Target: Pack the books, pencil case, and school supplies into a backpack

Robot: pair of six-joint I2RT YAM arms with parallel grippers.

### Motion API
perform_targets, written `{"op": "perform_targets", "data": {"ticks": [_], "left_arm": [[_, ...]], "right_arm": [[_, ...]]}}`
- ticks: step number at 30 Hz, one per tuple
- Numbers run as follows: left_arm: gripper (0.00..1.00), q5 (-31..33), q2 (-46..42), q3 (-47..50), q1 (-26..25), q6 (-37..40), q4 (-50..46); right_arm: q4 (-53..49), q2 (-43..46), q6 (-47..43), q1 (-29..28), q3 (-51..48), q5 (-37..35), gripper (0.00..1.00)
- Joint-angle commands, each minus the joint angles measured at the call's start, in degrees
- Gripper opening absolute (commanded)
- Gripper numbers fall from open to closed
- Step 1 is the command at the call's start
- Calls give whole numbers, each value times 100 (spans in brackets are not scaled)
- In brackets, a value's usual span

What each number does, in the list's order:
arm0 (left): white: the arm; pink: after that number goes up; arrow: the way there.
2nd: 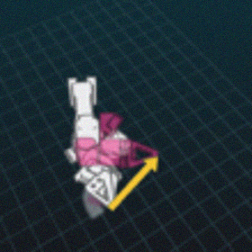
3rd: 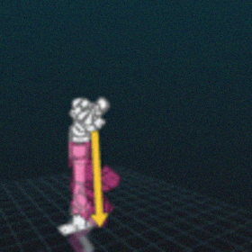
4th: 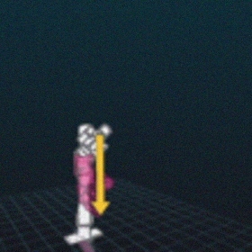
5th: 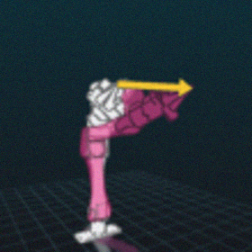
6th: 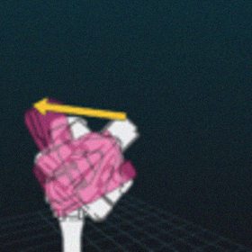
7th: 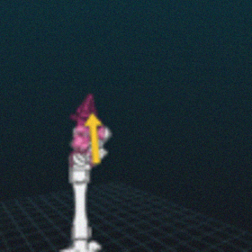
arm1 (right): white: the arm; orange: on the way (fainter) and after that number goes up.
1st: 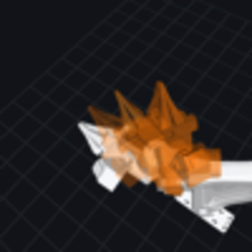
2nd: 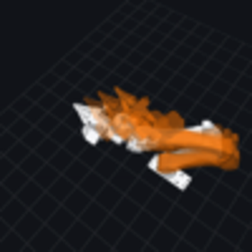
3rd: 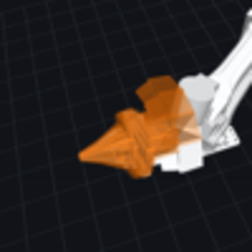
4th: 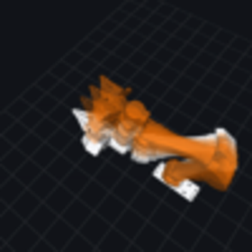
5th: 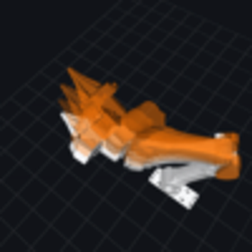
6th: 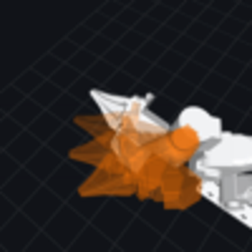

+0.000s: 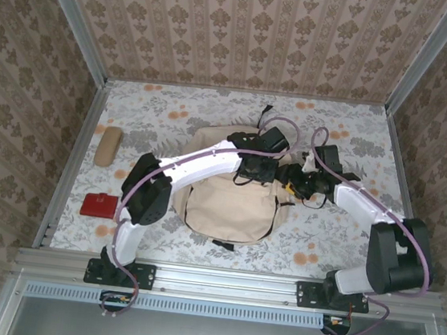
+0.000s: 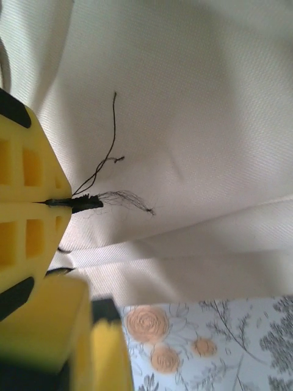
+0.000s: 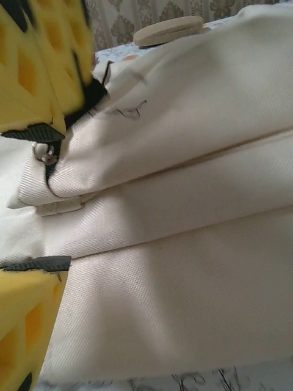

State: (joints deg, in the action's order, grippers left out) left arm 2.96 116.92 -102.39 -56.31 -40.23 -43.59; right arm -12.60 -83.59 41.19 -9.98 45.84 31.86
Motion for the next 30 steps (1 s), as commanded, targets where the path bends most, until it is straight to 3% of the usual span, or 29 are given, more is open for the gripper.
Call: {"op": "perform_targets", "data": {"ticks": [1, 7, 12, 15, 19, 25, 30], "left_arm": [[0, -86, -451, 284, 3, 50, 257], [0, -120, -548, 466, 50, 33, 289], [0, -94, -544, 533, 57, 46, 278], [0, -4, -539, 576, 76, 59, 255], [0, 415, -570, 643, 134, 121, -5], [0, 1196, -822, 939, 296, 165, -517], [0, 1425, -1214, 1466, 507, 117, -606]], "right_arm": [[507, -268, 184, 16, 66, 647, 52], [799, -561, 258, 12, 50, 913, 38], [901, -688, 276, -13, 64, 1006, 35], [846, -783, 250, -22, 115, 1020, 22], [404, -698, 75, -32, 203, 602, 8], [-268, -422, -158, -34, 267, -146, 1], [-429, -368, -189, -33, 266, -376, 0]]}}
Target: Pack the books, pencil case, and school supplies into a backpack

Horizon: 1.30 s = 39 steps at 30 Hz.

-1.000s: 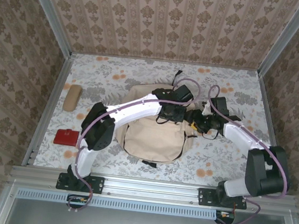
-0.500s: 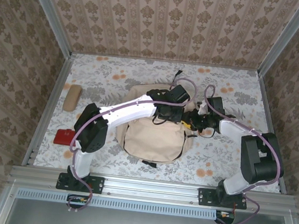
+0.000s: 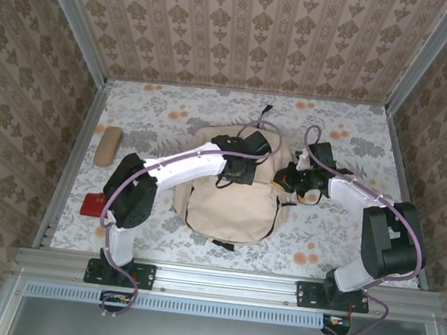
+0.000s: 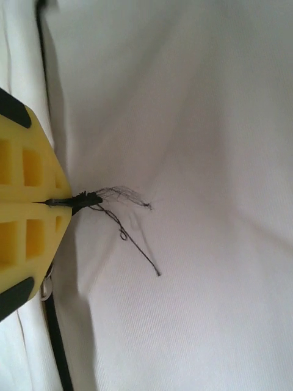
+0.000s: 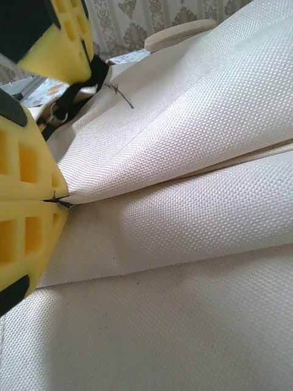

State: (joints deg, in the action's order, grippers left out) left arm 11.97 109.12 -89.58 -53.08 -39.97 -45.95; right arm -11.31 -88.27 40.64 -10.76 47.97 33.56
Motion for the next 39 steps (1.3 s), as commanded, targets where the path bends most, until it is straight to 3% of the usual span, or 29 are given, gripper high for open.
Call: {"op": "perform_targets", "data": {"ticks": [1, 17, 28, 29, 32, 33, 37, 39], "left_arm": [[0, 539, -516, 293, 228, 78, -362], [0, 733, -1520, 1597, 1329, 199, -349], [0, -119, -1520, 1827, 1762, 422, -74], [7, -220, -1577, 1790, 1797, 458, -35], [47, -469, -1812, 1789, 2005, 494, 122], [55, -547, -1898, 1816, 2112, 513, 170], [72, -660, -2221, 1958, 2730, 616, 203], [76, -695, -2343, 2046, 3182, 695, 214]], "right_arm": [[-566, 89, -131, 40, 56, -569, 0], [-813, 73, -200, 33, 73, -937, 0], [-1063, 104, -251, 31, 206, -1439, 0], [-1093, 138, -266, 26, 217, -1446, 0], [-1172, 264, -309, 33, 240, -1503, 0], [-1201, 309, -320, 41, 231, -1567, 0], [-1318, 545, -385, 51, 194, -1760, 3], [-1339, 653, -426, 49, 187, -1685, 30]]}}
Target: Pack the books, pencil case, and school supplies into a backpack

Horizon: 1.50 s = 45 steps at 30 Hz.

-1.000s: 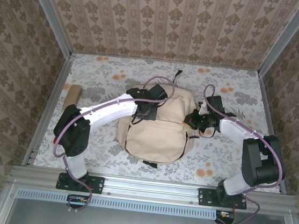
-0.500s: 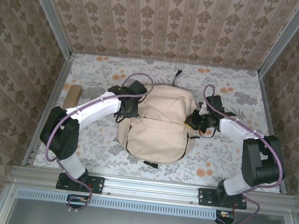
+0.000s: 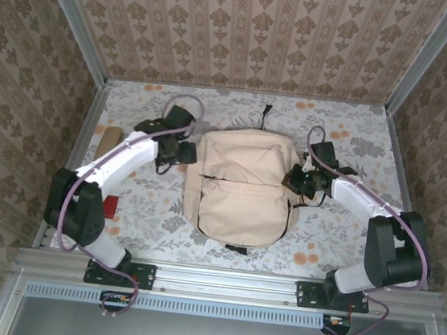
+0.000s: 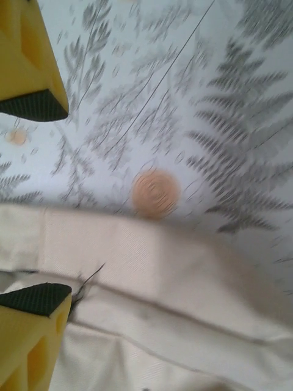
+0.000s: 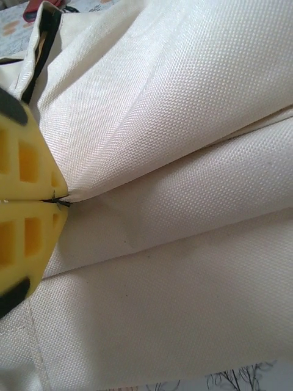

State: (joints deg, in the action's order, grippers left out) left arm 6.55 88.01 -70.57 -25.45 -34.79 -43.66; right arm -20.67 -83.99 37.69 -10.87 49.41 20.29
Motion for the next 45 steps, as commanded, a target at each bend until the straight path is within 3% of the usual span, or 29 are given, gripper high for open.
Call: {"op": "perform_targets", "data": {"ticks": [1, 3, 5, 11, 18, 26, 33, 39, 45], "left_arm": [[78, -231, -280, 191, 657, 240, 8], [83, -417, -347, 290, 1111, 413, 121], [89, -536, -333, 324, 1578, 620, 238], [100, -795, 146, 153, 2779, 1198, 733], [100, -514, 1132, -664, 3717, 1607, 714], [100, -647, 2175, -1405, 4334, 1765, 402], [100, -1071, 2817, -1755, 4410, 1814, 288], [100, -1631, 2798, -1485, 4338, 1530, 466], [100, -1368, 2782, -1493, 3983, 1643, 302]], "right_arm": [[-403, 281, -168, 62, 27, -284, 44], [-410, 385, -267, 52, 37, -130, 66], [-466, 528, -387, 42, 68, -61, 78], [-471, 859, -515, 33, 69, -4, 91], [-493, 910, -570, 0, 134, 168, 94], [-583, 876, -365, -63, 233, 154, 94], [-769, 869, -298, -88, 416, 129, 94], [-772, 835, -185, -120, 403, 130, 93], [-815, 681, -184, -187, 418, 168, 92]]}}
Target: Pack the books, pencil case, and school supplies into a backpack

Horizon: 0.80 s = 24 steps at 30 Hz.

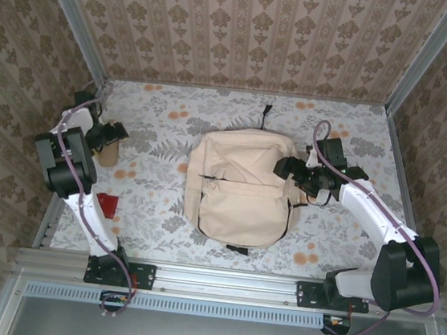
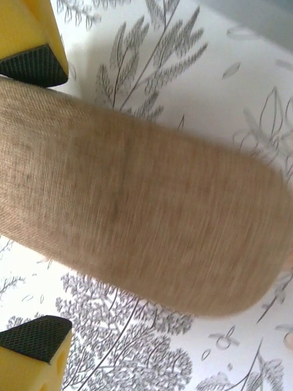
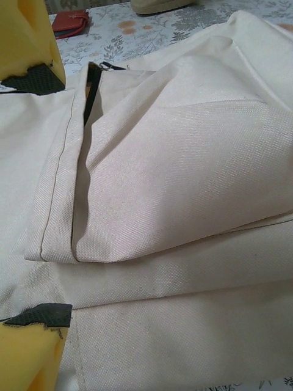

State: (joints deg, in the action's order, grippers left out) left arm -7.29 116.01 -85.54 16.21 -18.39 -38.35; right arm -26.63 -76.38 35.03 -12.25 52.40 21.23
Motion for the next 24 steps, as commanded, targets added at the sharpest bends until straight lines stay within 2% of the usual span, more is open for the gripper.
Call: {"op": "perform_targets", "data": {"ticks": [1, 4, 8, 11, 17, 20, 22, 24], "left_arm": [[100, 159, 0, -19, -246, 37, -280], [99, 528, 83, -70, -367, 98, -417], [95, 675, 256, -197, -385, 19, -569], [87, 681, 387, -302, -374, -148, -680], [79, 591, 414, -338, -377, -450, -678], [69, 562, 388, -339, -386, -514, -689], [59, 545, 308, -278, -397, -542, -653], [54, 521, 188, -196, -414, -595, -617]], "right_arm": [[-228, -95, 59, -47, 127, 69, 92], [-252, -132, 31, -57, 132, 74, 92], [-255, -140, 4, -64, 120, 91, 92], [-263, -138, -22, -66, 104, 91, 92], [-250, -86, -12, -67, 4, 65, 92], [-237, -42, -5, -72, -35, 56, 92], [-237, -28, -4, -75, -37, 61, 92], [-228, -5, 9, -76, -37, 64, 92]]}}
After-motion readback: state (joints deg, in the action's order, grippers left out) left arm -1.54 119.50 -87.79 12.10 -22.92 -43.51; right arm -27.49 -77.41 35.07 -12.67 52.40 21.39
